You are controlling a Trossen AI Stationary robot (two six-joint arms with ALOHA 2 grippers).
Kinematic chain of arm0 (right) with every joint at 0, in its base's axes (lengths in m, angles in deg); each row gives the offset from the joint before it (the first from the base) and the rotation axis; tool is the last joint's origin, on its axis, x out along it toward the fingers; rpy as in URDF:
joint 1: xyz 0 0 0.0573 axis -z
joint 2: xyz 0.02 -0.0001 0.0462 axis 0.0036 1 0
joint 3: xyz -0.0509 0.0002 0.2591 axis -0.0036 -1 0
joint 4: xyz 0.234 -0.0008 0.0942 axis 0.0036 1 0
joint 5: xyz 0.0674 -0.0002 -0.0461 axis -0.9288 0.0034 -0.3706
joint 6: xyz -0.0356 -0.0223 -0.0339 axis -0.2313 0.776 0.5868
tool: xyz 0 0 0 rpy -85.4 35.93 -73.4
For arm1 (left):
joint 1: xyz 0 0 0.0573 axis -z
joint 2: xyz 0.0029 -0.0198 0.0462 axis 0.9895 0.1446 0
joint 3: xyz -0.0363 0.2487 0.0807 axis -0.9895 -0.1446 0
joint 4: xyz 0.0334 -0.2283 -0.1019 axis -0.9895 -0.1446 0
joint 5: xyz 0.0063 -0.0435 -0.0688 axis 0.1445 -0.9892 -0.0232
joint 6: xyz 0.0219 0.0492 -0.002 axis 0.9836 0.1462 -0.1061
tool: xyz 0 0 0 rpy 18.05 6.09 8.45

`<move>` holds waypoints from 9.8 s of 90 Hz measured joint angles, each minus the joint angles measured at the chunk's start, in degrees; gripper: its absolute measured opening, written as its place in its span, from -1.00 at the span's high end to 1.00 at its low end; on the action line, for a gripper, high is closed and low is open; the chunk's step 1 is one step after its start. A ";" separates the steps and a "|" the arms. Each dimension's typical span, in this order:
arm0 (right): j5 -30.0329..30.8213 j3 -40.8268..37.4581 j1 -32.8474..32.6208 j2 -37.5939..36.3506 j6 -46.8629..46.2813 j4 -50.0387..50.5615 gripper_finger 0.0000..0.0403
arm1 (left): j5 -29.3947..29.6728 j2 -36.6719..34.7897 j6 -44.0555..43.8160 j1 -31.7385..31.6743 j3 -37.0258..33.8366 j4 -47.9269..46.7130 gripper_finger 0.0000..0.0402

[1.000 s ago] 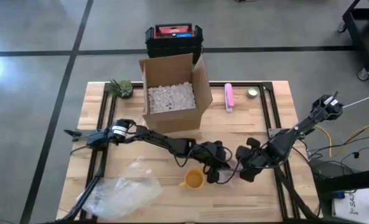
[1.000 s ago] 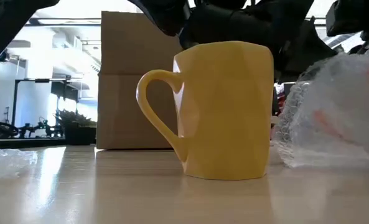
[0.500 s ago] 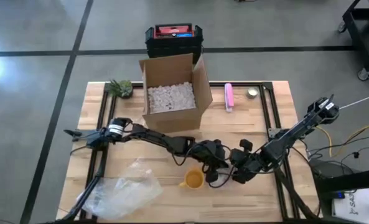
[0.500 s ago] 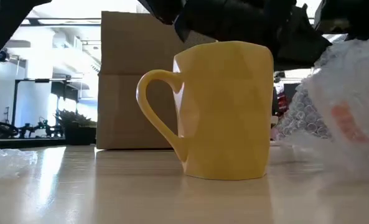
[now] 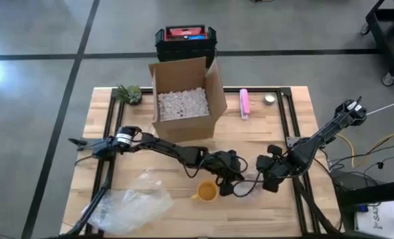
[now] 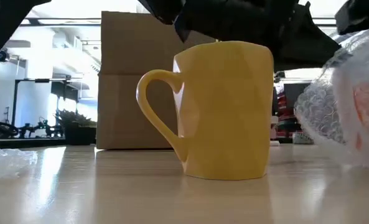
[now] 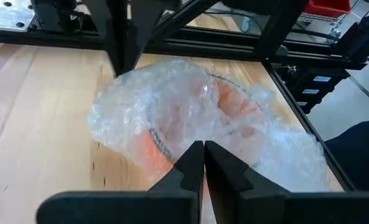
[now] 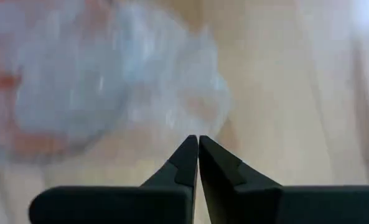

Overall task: Wrap mug
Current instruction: Wrap the orange mug in the right transparent bubble wrap

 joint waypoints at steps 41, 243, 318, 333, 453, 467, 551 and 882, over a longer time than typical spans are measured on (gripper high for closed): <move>-2.00 -8.08 -7.73 6.03 -3.68 -31.01 1.00 | 0.00 0.04 0.76 0.32 0.02 0.92 1.00; 23.19 -1.46 -0.15 16.59 18.97 -39.50 1.00 | 9.81 -5.07 0.04 1.24 -1.01 -8.26 1.00; 16.33 -1.35 2.12 8.55 14.72 -32.78 1.00 | 8.93 -1.79 1.77 1.87 -1.27 -9.84 1.00; 17.47 -0.85 2.12 13.61 14.55 -32.66 1.00 | 8.92 -2.48 1.77 2.06 -1.05 -11.83 1.00; 15.40 -1.55 2.16 15.27 17.15 -30.98 1.00 | 7.21 -10.94 4.29 5.19 -0.96 -20.20 1.00; 15.18 -1.57 2.16 15.33 17.64 -30.95 1.00 | 5.31 -8.40 3.36 4.99 -1.25 -17.53 1.00; 15.78 6.97 2.16 15.26 21.59 -24.78 1.00 | 1.87 -5.59 2.43 2.44 -11.74 0.86 1.00; -0.53 4.93 11.25 18.60 24.02 -17.81 1.00 | 4.70 -4.14 4.96 -0.23 -12.21 10.41 1.00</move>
